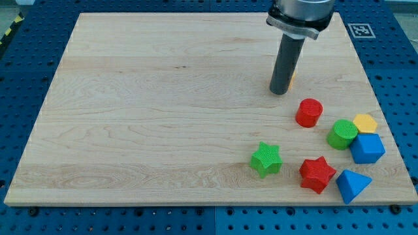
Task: Move the yellow heart to the center of the board
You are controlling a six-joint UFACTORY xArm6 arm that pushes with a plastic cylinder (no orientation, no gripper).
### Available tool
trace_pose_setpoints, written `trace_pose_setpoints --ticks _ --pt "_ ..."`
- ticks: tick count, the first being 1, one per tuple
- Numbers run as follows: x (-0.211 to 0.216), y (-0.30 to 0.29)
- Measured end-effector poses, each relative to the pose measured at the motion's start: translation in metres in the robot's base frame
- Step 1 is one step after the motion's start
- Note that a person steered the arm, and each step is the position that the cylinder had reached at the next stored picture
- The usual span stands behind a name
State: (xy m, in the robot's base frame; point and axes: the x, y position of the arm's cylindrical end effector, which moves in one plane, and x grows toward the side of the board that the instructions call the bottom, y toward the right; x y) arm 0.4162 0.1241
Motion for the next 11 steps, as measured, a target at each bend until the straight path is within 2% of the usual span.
trace_pose_setpoints --ticks 4,5,9,11 --pt "-0.005 0.059" --pt "-0.014 0.058" --pt "-0.037 -0.025" --pt "-0.076 -0.066"
